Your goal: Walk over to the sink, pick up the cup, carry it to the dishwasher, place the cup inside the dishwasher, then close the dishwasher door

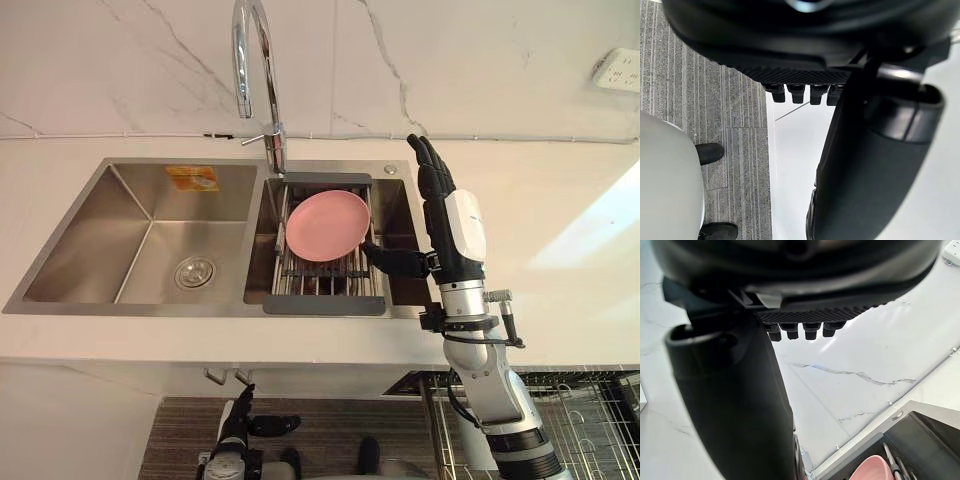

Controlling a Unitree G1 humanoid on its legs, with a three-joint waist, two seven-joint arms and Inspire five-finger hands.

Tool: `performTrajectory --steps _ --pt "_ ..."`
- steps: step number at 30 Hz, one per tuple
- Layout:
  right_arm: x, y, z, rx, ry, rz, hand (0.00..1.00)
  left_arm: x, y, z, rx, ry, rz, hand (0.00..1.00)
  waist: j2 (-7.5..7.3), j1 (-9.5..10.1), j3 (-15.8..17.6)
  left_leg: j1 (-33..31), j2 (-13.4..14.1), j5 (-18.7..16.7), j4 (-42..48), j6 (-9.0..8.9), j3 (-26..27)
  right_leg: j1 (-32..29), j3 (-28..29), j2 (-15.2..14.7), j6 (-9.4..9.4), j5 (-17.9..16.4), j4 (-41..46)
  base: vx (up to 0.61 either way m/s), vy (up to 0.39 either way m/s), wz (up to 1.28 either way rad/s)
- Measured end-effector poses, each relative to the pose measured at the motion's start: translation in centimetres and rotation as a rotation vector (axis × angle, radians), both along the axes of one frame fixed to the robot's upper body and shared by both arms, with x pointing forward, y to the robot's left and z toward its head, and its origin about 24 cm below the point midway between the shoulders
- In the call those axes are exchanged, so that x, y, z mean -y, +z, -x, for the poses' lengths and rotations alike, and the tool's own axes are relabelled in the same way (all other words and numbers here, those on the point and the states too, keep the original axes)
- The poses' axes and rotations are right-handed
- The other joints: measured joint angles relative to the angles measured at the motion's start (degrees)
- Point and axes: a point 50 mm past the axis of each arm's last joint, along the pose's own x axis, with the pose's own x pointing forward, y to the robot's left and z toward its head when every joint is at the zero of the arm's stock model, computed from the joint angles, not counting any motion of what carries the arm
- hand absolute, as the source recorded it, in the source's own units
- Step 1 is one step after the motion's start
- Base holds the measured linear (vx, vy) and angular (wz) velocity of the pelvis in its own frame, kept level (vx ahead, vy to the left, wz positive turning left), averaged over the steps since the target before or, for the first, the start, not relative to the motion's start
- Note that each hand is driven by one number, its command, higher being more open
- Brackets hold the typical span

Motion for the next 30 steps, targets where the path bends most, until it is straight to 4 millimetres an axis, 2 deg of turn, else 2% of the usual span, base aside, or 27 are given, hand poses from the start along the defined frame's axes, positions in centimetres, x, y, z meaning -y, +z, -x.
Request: performTrajectory --steps 1,9,12,13,17,21,25,30 --pt "0.1 -0.7 -0.1 -0.03 -0.007 -0.004 1.0 0.0 -0.2 0.3 -0.018 -0.008 -0.003 1.0 -0.08 -0.1 -1.4 0.2 0.0 0.0 -0.4 -0.01 -0.1 0.0 0.0 0.0 0.0 0.0 0.0 0.0 0.0 0.0" --pt "0.2 -0.9 0.0 -0.041 -0.012 -0.005 1.0 0.0 -0.2 0.3 -0.017 -0.007 -0.004 1.0 -0.08 -0.24 -1.4 0.1 0.1 -0.1 -0.6 -0.15 0.4 -0.2 0.3 0.1 0.01 0.0 0.0 0.0 0.0 -0.01" --pt "0.5 -2.1 0.6 -0.091 -0.033 -0.016 1.0 0.0 -0.2 0.3 -0.016 -0.004 -0.006 1.0 -0.11 -0.26 -1.4 -0.2 0.3 -0.3 -1.2 -0.31 0.6 -1.1 0.6 0.4 0.0 0.0 0.0 0.0 -0.001 -0.07" --pt "0.9 -2.9 0.9 -0.13 -0.053 -0.023 1.0 -0.1 -0.2 0.4 -0.017 0.0 -0.007 1.0 -0.11 -0.38 -1.4 -0.6 0.4 -0.3 -1.3 -0.34 0.7 -1.5 0.7 0.5 0.0 0.0 0.0 0.01 -0.003 -0.05" --pt "2.3 -3.9 1.3 -0.187 -0.113 -0.028 1.0 -0.1 -0.2 0.4 -0.018 0.005 -0.011 1.0 -0.12 -0.53 -1.4 -1.0 0.6 -0.4 -1.4 -0.47 0.8 -1.9 0.9 0.7 -0.08 -0.1 0.0 0.0 -0.001 -0.01" --pt "3.5 -3.8 1.3 -0.199 -0.152 -0.053 1.0 -0.3 -0.2 0.5 -0.024 0.02 -0.013 1.0 -0.21 -0.71 -1.4 -1.5 0.7 -0.4 -1.4 -0.49 0.8 -2.3 1.0 0.9 -0.05 -0.2 0.0 0.0 0.0 0.0" --pt "3.5 -3.8 1.3 -0.207 -0.144 -0.045 1.0 -0.4 -0.2 0.6 -0.026 0.027 -0.013 1.0 -0.45 -0.63 -1.6 -1.4 0.7 -0.4 -1.0 -0.52 0.7 -2.3 1.0 0.8 0.0 -1.0 1.1 0.0 0.002 0.01" --pt "3.0 -3.8 1.2 -0.219 -0.105 -0.012 1.0 -0.8 -0.1 0.8 -0.018 0.049 -0.014 1.0 -1.41 -0.33 -2.2 -1.4 0.8 -0.5 -0.8 -0.71 0.4 -2.6 0.8 0.7 0.07 -2.0 2.2 0.0 0.003 0.03"
